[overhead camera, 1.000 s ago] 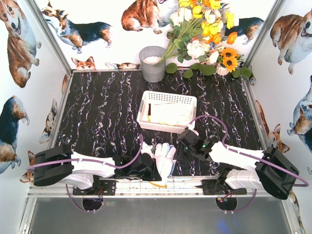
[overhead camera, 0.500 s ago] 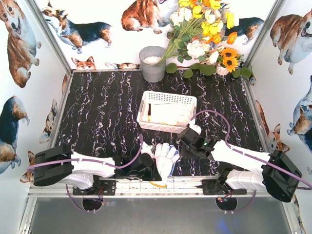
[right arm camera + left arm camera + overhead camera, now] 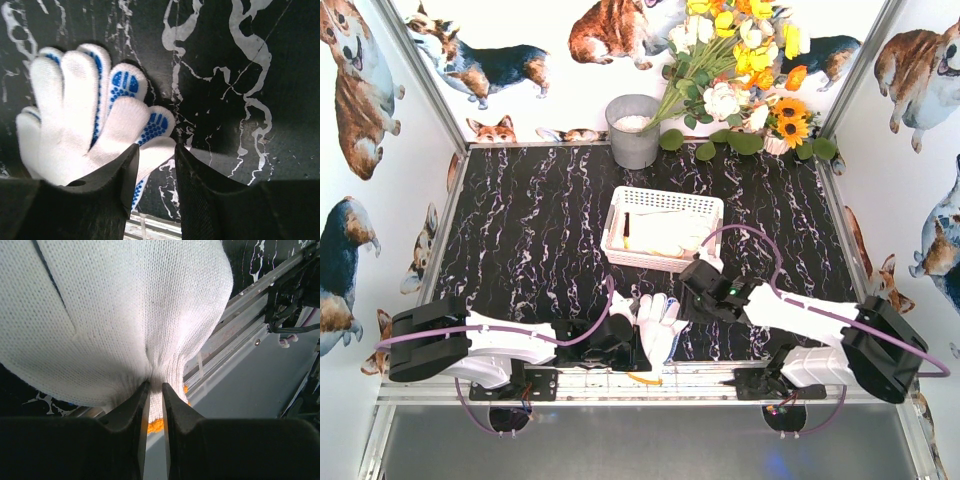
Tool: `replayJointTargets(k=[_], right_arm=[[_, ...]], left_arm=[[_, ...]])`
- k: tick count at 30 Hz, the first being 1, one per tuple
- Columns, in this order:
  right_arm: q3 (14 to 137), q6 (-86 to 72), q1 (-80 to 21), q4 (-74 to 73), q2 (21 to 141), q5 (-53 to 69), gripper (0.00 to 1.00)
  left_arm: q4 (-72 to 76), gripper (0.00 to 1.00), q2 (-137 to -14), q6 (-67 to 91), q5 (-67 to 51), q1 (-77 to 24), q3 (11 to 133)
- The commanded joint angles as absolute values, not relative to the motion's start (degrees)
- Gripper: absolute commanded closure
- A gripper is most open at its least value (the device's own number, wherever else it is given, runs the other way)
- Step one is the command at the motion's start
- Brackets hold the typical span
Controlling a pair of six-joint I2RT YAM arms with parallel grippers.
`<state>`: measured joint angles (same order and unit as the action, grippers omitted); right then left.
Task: Put the gloves into the storage basket
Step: Pair the glove with the glove.
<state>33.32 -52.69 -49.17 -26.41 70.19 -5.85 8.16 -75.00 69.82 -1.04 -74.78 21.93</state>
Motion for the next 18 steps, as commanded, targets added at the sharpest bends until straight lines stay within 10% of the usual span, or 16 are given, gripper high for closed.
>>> replayJointTargets(k=[1, 18], right_arm=[[35.07, -52.29, -49.37, -24.44, 72.80, -5.88, 0.62], [38.37, -50.97, -49.48, -28.69, 71.98, -7.94, 0.95]], left_arm=[[3.78, 0.88, -75.94, 68.55, -0.62, -75.37, 21.93], [4.12, 0.89, -75.71, 68.91, -0.18, -75.69, 21.45]])
